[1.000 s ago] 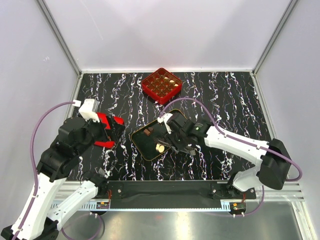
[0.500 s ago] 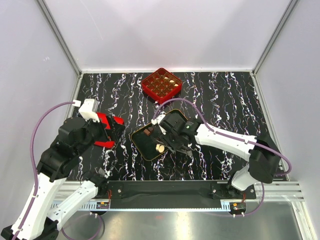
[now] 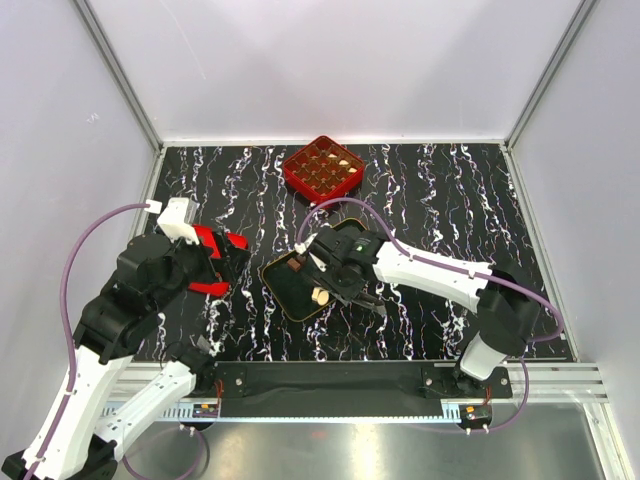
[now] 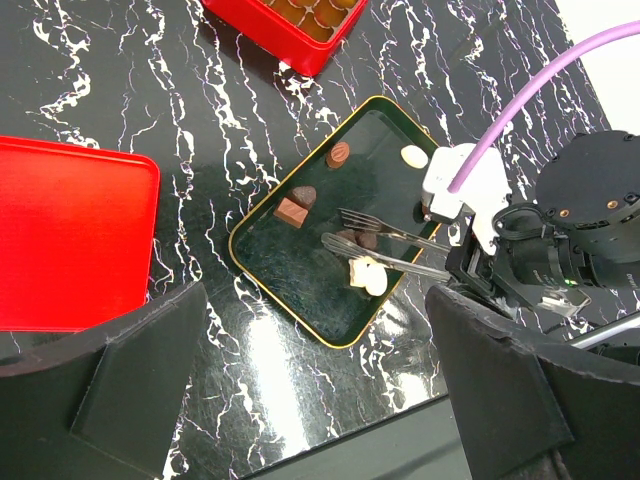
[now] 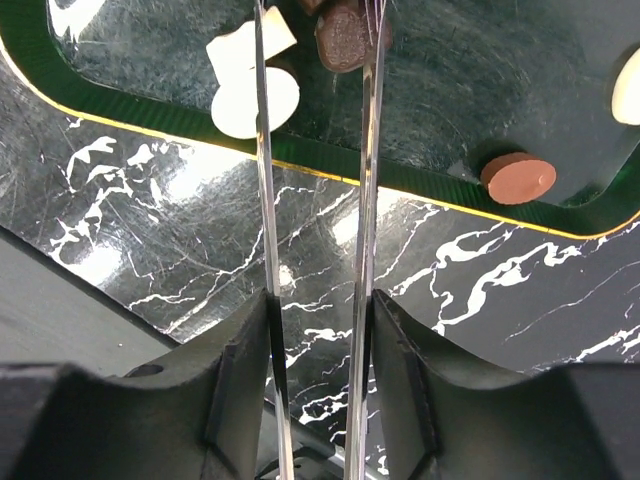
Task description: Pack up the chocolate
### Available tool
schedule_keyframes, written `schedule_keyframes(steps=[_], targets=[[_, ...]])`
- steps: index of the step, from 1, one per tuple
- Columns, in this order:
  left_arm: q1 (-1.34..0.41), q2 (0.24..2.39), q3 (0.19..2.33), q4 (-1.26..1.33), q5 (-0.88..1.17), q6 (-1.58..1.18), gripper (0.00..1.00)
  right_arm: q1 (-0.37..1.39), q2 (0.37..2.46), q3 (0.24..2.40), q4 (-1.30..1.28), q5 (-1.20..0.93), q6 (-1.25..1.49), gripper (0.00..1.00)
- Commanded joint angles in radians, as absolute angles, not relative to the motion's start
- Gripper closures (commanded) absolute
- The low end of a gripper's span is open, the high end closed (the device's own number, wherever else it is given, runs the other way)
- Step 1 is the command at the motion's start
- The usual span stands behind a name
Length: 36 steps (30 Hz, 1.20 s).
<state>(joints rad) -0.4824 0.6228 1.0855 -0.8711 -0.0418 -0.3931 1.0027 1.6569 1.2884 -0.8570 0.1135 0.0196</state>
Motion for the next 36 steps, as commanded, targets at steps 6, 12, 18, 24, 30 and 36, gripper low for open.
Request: schedule_keyframes(steps=[6,12,18,24,30,36], targets=[[-0.479,0.621,1.095,-0.822,-0.06,-0.391,0.01,1.014,1.629,1.367,-0.884,0.161,0.006,0.58],[-0.479,0.627,1.103,-0.821,-0.057,-0.391,0.01,1.014,1.6,1.385,-0.864,0.265,-0.025,0.6],[-0.479,0.634,1.12,-0.827,-0.061,-0.385,0.01,1.006,1.606,1.413,-0.85,0.328,-0.035,0.62],[-0.479,0.626,1.144,-0.833,-0.112,-0.396,0.01,0.945,1.629,1.541,-0.836,0.333,-0.06,0.62],[-0.479,0.626,1.164,-0.828,-0.138,-0.399,0.01,0.801,1.765,1.771,-0.772,0.31,-0.11,0.62],[-0.479,0.632,1.147,-0.822,-0.121,-0.39,0.01,0.678,2.023,2.059,-0.667,0.347,-0.152,0.62]])
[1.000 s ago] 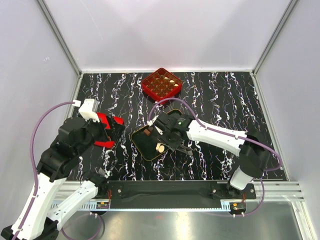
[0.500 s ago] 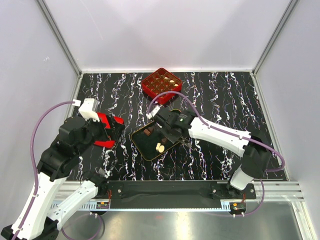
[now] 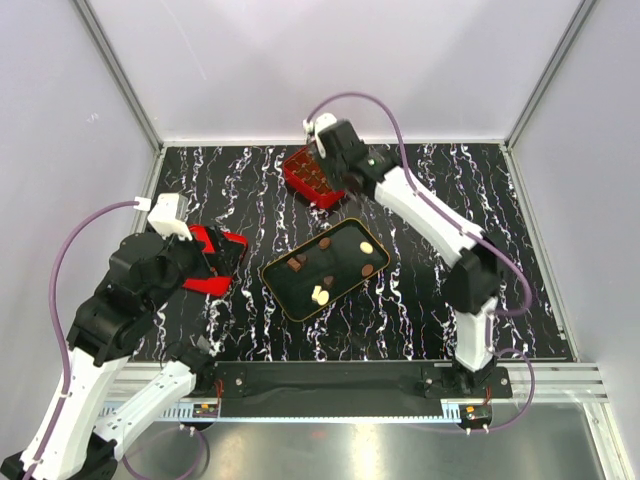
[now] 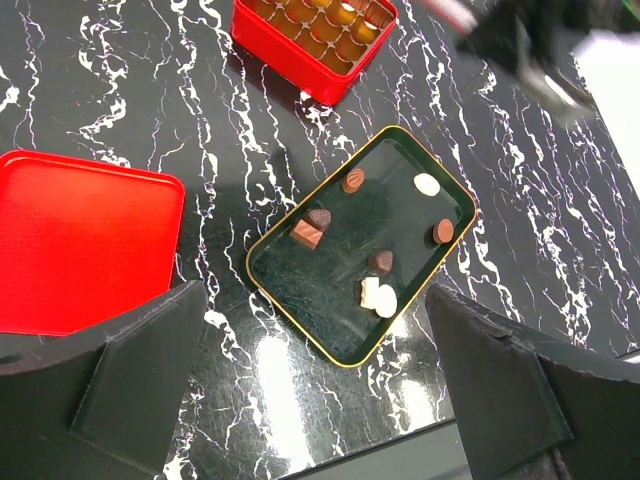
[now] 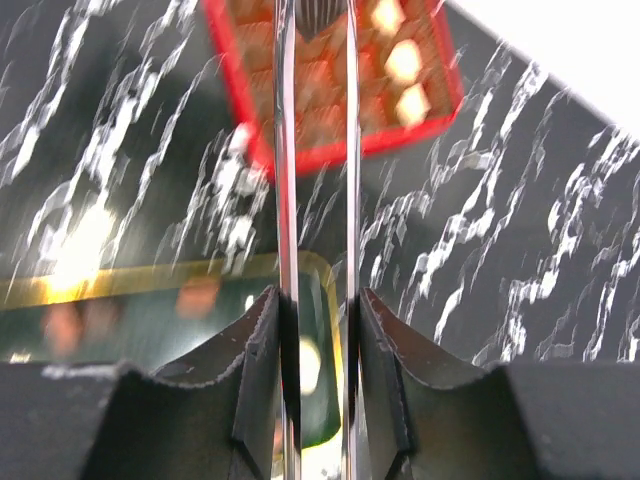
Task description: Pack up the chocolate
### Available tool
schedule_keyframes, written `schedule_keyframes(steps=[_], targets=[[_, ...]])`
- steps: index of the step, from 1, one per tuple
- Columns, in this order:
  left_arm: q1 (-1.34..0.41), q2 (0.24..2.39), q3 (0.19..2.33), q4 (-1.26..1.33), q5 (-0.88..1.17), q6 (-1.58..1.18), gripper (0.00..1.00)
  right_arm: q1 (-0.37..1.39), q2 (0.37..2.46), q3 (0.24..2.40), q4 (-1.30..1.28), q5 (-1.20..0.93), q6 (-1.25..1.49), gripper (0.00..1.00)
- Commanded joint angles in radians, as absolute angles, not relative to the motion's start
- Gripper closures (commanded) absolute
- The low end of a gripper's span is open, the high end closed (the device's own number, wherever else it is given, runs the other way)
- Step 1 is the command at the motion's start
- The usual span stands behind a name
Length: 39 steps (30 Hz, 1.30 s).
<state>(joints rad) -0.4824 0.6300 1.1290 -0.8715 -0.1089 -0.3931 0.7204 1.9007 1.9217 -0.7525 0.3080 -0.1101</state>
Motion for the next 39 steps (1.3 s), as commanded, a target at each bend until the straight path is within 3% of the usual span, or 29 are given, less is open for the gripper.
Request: schedule_keyframes(steps=[1,5,10,23,32,39], targets=[[-0.479,0.634,1.144,-0.822,-0.121,-0.388,0.01,0.666,2.058,2.098,-0.654,0.345,-0.152,0.62],[-0.479,0.632,1.137,-0.825,-0.121,-0.385,0.01,0.611,2.209,2.285,-0.632,0.313,-0.126,0.62],[-0.479,0.634,1.124,-0.838,-0.127,-0.38,0.01,0.583,2.302,2.322,-0.595,0.282,-0.107,0.62],[-0.479,0.652,1.088,-0.813,-0.126,-0.383,0.01,0.568,2.266,2.103,-0.48,0.244,-0.083,0.61],[-0.479,0.661,1.089,-0.813,-0.124,-0.383,0.01,0.56,2.287,2.126,-0.476,0.25,-0.113,0.5],[-0.479,0.667,1.123,-0.813,-0.104,-0.385,0.01,0.56,2.246,2.206,-0.523,0.279,-0.155,0.48]])
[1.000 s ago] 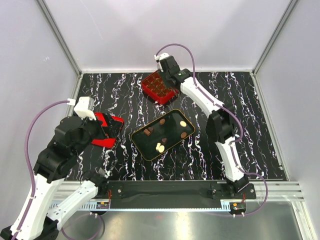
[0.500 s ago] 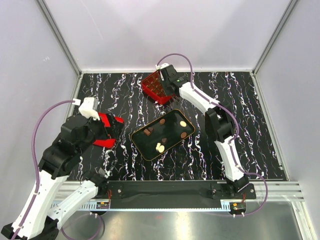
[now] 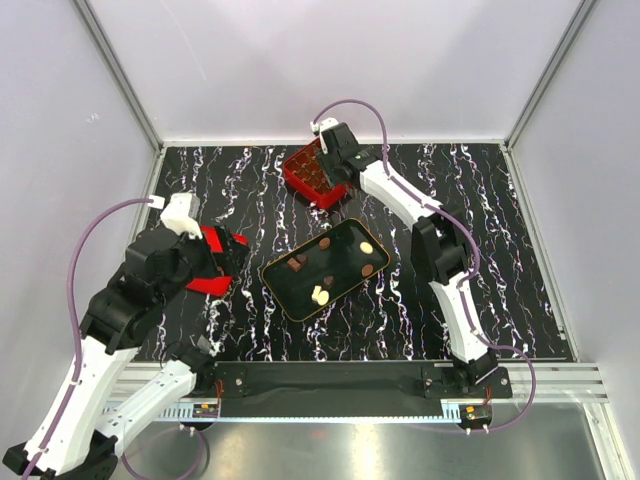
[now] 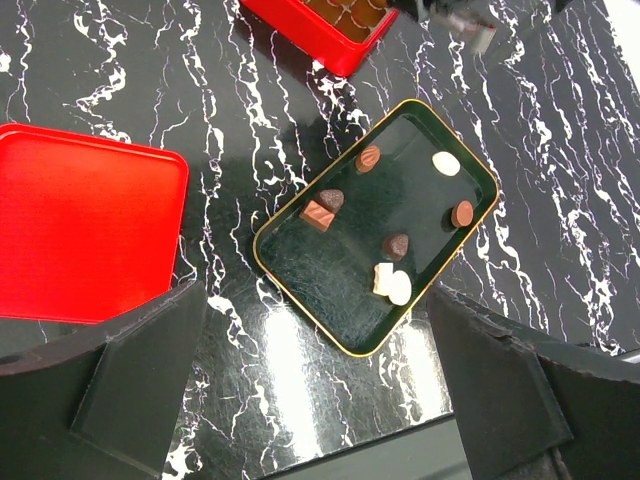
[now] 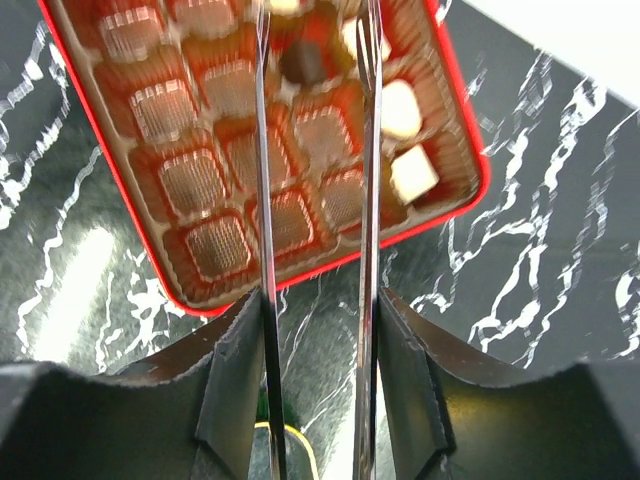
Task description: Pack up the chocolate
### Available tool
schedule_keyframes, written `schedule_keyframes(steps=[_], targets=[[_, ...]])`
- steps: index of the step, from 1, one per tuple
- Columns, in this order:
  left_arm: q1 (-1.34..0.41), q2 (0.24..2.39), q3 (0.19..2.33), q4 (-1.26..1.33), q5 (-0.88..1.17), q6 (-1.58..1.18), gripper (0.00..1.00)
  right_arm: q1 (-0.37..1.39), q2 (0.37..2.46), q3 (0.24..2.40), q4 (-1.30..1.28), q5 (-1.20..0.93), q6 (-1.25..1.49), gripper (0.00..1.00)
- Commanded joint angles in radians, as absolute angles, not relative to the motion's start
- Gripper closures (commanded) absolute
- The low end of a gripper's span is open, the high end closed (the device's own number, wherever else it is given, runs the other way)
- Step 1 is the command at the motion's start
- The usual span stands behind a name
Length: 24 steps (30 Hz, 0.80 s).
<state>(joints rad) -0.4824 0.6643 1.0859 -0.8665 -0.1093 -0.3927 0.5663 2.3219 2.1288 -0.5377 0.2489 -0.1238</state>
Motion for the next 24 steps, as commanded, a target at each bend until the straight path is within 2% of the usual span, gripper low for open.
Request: schedule_keyframes(steps=[1,7,11,13,18,24], targets=[[-0.479,0.664,1.126,-0.816,-0.097,-0.384,0.01,0.561,2.234,2.209,-0.531,0.284,-0.164,0.47],[-0.479,0.647,1.147,-0.836,-0.089,-0.374,0.01,0.566,2.011,2.057,-0.627,0.21,-0.121,0.48],[-0.479,0.62,1.144,-0.842,-0.095,-0.374,0.01,0.617,1.786,1.748,-0.676,0.166,-0.114,0.48],[-0.479,0.609,1.135,-0.848,-0.092,-0.376,0.01,0.702,1.694,1.621,-0.751,0.127,-0.112,0.47],[-0.479,0.591,1.109,-0.844,-0.094,-0.382,0.01,0.828,1.556,1.441,-0.853,0.126,-0.013,0.46],[-0.479,0.58,1.094,-0.836,-0.084,-0.402,0.01,0.879,1.442,1.266,-0.865,0.118,0.125,0.46]])
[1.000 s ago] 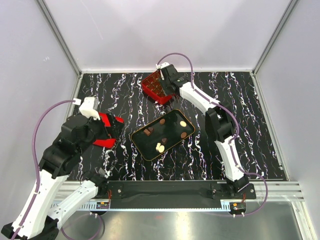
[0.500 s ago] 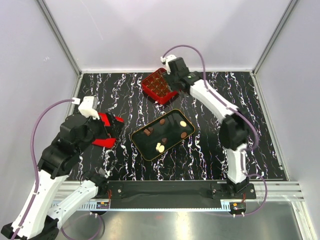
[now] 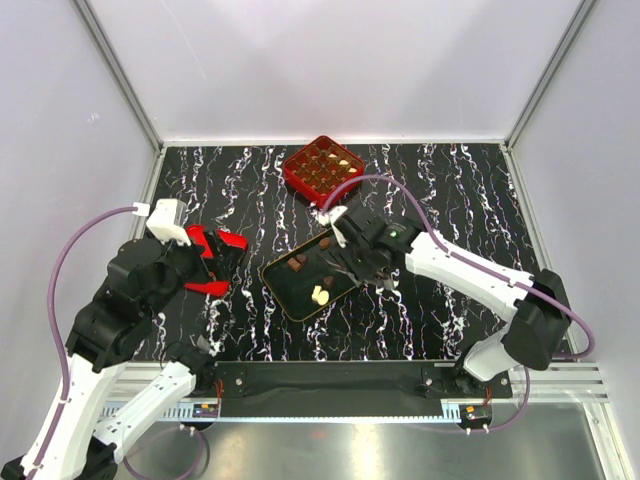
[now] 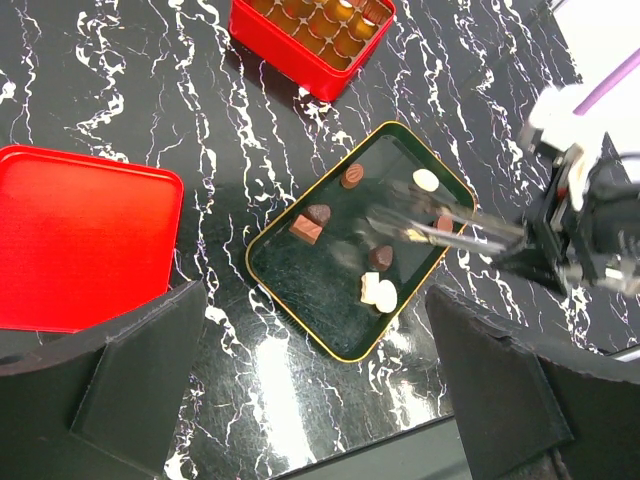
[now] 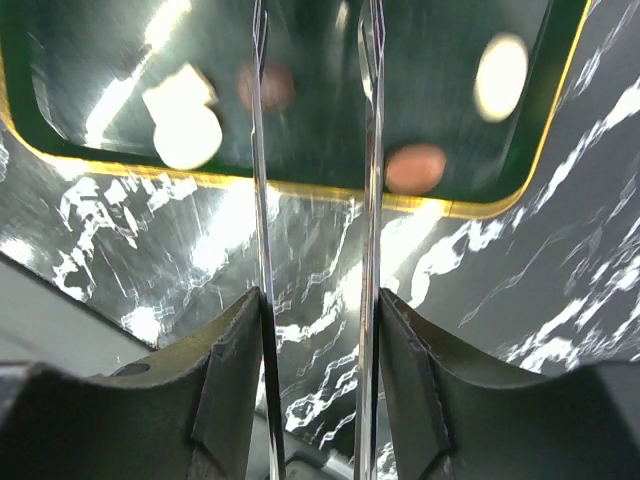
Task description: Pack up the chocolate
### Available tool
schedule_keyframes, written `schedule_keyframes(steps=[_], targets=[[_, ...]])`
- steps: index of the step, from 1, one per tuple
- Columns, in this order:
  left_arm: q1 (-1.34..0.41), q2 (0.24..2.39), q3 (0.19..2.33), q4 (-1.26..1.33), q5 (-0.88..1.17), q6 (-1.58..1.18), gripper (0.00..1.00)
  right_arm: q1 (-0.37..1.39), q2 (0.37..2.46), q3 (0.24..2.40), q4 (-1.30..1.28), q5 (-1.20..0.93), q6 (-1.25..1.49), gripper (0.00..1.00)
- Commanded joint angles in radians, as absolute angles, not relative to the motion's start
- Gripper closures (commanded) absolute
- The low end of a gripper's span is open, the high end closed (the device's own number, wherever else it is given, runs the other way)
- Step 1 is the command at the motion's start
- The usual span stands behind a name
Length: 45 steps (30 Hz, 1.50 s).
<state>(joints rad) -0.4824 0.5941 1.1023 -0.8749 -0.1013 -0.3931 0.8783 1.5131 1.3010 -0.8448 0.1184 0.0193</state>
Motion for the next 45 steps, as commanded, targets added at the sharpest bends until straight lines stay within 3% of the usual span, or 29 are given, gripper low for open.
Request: schedule_keyframes(steps=[1,13,22,45], targets=[[-0.479,0.578,1.091,-0.835,-0.08,-0.403,0.01,0.891,1.436,1.238,-0.861,0.111,0.139,0.46],[-0.479,0.572,1.089,-0.842,-0.075,-0.416,0.01,0.953,1.422,1.144,-0.808,0.121,0.192,0.44],[-0.479,0.578,1.094,-0.836,-0.072,-0.417,0.01,0.954,1.407,1.218,-0.85,0.167,0.16,0.44],[-0.479,0.591,1.118,-0.844,-0.074,-0.413,0.01,0.954,1.468,1.154,-0.836,0.035,0.133,0.45]])
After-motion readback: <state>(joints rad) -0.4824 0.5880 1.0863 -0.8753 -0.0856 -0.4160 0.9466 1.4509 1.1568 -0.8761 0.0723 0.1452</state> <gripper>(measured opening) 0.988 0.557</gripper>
